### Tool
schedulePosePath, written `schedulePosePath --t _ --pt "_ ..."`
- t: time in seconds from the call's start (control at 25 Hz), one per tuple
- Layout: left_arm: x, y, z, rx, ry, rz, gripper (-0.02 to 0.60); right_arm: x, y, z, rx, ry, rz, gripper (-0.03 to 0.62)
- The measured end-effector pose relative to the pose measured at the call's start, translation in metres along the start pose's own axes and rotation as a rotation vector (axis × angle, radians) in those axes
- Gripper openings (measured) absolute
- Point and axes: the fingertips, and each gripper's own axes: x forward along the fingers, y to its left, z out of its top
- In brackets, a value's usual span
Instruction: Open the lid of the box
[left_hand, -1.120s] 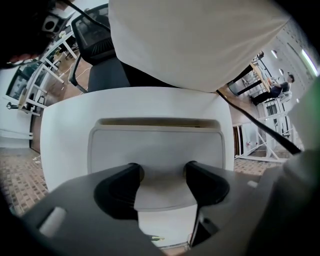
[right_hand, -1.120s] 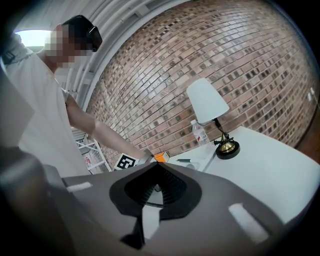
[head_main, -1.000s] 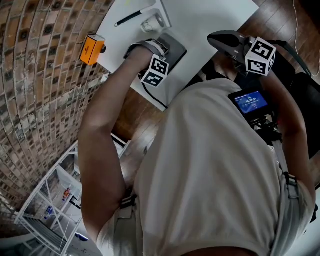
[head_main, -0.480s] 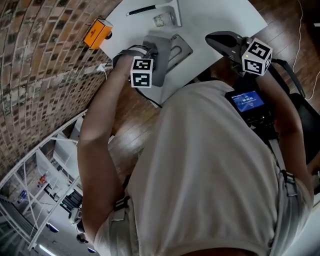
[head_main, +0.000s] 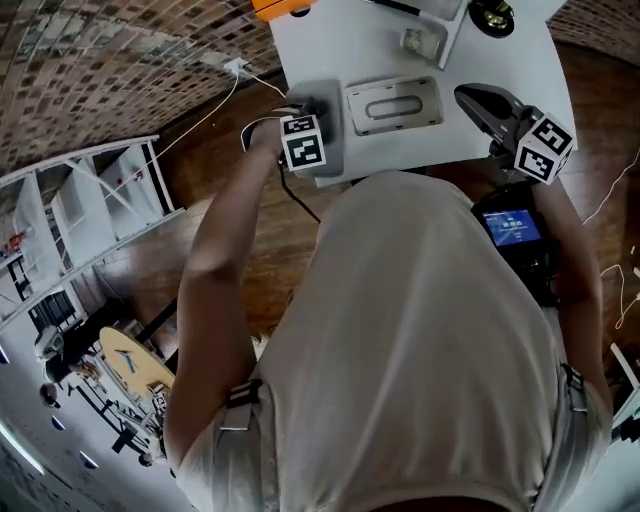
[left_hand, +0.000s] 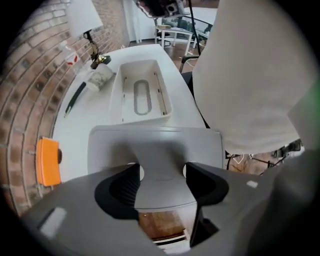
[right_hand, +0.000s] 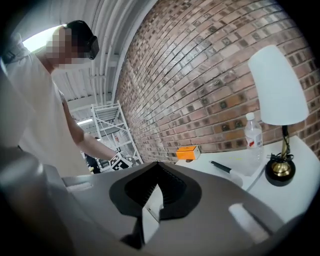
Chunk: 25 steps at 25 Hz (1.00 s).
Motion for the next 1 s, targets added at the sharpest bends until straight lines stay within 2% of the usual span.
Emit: schedulePosePath --t 0.12,0.24,0.4,0.56,0.72,0.88,1.0 --pt "0.026 -0.019 -0.007 -0.054 0.017 -0.040 0.290 0.014 0.009 -0.003 -0.018 0.034 0.026 0.002" --pt "0.043 -0.025 -0.003 -0.065 0.028 -0.058 0.290 0.021 0.016 -0.004 -0.032 0.058 0.034 0.002" --pt "0.054 -0.019 0.002 -0.085 0.064 -0.066 0.291 0.015 0.016 -0.001 -0.033 0.059 0.007 0.002" --pt "0.065 -0.006 -0.001 -0.169 0.115 -0.050 0.291 0.005 0.012 -0.004 -0.022 0.046 -0.025 0.002" --pt "0.066 -0.005 0.001 -0.153 0.151 -0.067 0.293 -0.002 0.008 -0.005 -0.016 0.035 -0.040 0.002" --pt "0.057 0.001 -0.005 -0.156 0.137 -0.044 0.313 0.005 0.005 -0.006 -0.018 0.035 -0.032 0.002" --pt "0.037 0.005 -0.011 -0.214 0.055 0.000 0.313 0.016 0.004 -0.010 -0.019 0.031 -0.019 0.002"
